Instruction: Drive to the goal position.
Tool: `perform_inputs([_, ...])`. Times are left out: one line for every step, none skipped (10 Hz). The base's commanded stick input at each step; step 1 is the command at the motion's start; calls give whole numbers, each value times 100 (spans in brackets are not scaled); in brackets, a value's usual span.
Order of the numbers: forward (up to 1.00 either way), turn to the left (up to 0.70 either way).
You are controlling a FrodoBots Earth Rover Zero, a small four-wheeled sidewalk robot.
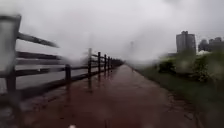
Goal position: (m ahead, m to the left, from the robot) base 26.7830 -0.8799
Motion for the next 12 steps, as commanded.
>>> perform_inputs([0, 0])
perform_inputs([17, 0])
perform_inputs([43, 0])
perform_inputs([69, 0])
perform_inputs([96, 0])
perform_inputs([100, 0])
perform_inputs([100, 0])
perform_inputs([100, 0])
perform_inputs([100, 0])
perform_inputs([100, 0])
perform_inputs([100, 0])
perform_inputs([100, 0])
